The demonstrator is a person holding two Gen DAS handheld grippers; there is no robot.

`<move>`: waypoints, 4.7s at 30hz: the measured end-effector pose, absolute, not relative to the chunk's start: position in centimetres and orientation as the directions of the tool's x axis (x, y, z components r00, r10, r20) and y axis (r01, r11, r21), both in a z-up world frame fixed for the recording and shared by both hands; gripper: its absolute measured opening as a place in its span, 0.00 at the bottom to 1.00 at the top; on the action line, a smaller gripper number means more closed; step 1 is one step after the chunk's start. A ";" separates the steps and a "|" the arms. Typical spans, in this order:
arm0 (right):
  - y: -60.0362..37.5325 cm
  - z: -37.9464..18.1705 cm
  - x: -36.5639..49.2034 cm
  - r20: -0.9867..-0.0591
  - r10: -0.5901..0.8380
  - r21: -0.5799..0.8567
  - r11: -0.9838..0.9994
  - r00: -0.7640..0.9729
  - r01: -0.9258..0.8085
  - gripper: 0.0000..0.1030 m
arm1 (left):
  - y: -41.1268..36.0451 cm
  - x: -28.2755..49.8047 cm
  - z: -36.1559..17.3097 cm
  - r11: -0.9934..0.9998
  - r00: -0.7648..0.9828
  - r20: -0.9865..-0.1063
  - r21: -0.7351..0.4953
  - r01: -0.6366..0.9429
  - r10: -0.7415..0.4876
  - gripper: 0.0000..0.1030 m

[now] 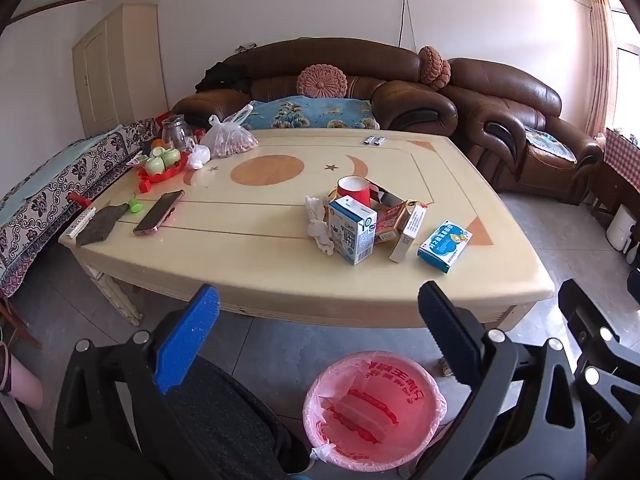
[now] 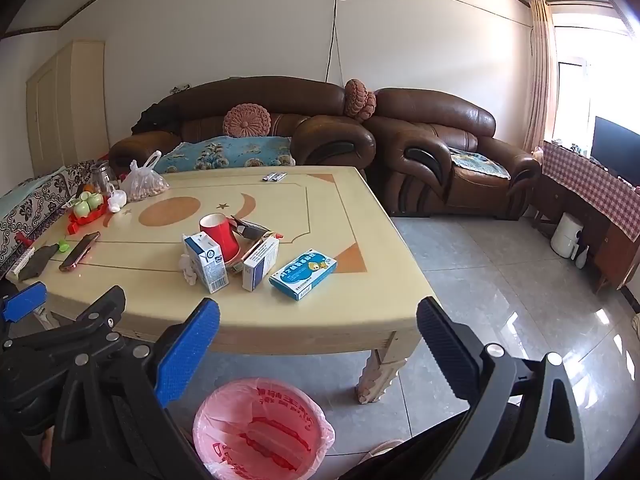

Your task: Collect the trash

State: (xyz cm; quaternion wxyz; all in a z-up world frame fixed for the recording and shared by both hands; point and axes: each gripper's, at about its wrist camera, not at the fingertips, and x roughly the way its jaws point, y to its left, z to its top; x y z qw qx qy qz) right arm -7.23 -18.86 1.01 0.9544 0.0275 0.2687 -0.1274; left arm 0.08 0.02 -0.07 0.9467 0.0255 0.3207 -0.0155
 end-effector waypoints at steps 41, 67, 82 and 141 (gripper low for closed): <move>-18.6 0.9 -7.3 -0.525 -0.224 -0.009 0.966 0.821 0.257 0.94 | 0.8 0.1 0.1 0.999 0.784 -0.620 0.029 0.037 -0.011 0.95; -18.4 0.9 -7.2 -0.525 -0.223 -0.007 0.966 0.822 0.257 0.94 | 0.9 0.1 0.0 0.999 0.782 -0.623 0.024 0.035 -0.012 0.95; -18.1 1.4 -7.1 -0.529 -0.210 0.003 0.968 0.822 0.250 0.94 | 1.1 0.4 -0.1 0.999 0.775 -0.632 0.019 0.026 -0.008 0.95; -24.7 -5.8 13.4 -0.742 -0.166 0.050 0.952 0.650 0.300 0.94 | 0.0 19.8 -5.8 0.987 0.521 -0.852 0.038 0.158 -0.051 0.95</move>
